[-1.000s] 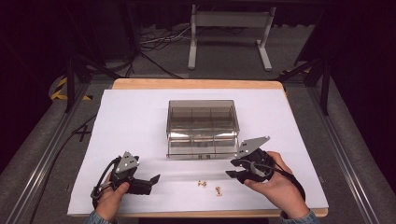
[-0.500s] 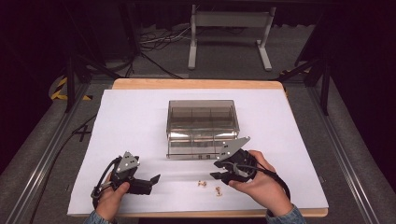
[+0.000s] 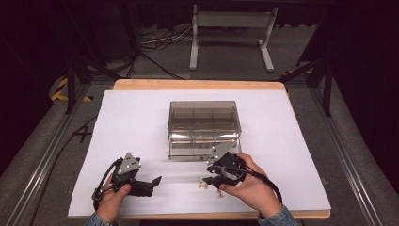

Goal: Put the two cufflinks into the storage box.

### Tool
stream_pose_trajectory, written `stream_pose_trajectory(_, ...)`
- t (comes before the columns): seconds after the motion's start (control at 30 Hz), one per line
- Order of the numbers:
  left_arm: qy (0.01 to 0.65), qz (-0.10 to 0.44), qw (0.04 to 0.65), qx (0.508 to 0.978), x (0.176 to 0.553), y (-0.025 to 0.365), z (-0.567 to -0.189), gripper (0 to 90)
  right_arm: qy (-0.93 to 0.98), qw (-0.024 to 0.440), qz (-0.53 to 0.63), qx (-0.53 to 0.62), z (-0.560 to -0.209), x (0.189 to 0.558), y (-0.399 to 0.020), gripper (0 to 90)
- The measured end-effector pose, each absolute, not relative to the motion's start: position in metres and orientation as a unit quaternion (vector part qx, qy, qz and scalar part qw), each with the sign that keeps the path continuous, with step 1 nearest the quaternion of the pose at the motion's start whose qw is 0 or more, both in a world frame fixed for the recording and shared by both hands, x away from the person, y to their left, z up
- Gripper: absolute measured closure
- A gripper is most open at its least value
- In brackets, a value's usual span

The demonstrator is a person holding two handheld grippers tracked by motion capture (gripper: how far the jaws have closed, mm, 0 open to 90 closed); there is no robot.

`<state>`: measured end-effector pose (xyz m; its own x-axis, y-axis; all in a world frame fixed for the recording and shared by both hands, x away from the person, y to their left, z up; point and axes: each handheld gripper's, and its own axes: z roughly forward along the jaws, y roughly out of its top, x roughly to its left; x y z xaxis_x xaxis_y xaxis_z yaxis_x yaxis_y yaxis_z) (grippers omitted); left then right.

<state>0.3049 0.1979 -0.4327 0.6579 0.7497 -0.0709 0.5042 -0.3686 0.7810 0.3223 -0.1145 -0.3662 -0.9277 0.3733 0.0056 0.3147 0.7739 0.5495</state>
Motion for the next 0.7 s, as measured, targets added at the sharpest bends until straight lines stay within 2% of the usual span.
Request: stream_pose_trajectory(0.7, 0.382, 0.152, 0.409, 0.815, 0.304, 0.197, -0.433, 0.2, 0.949, 0.045, 0.244, 0.194, -0.394, 0.326, -0.104, 62.4)
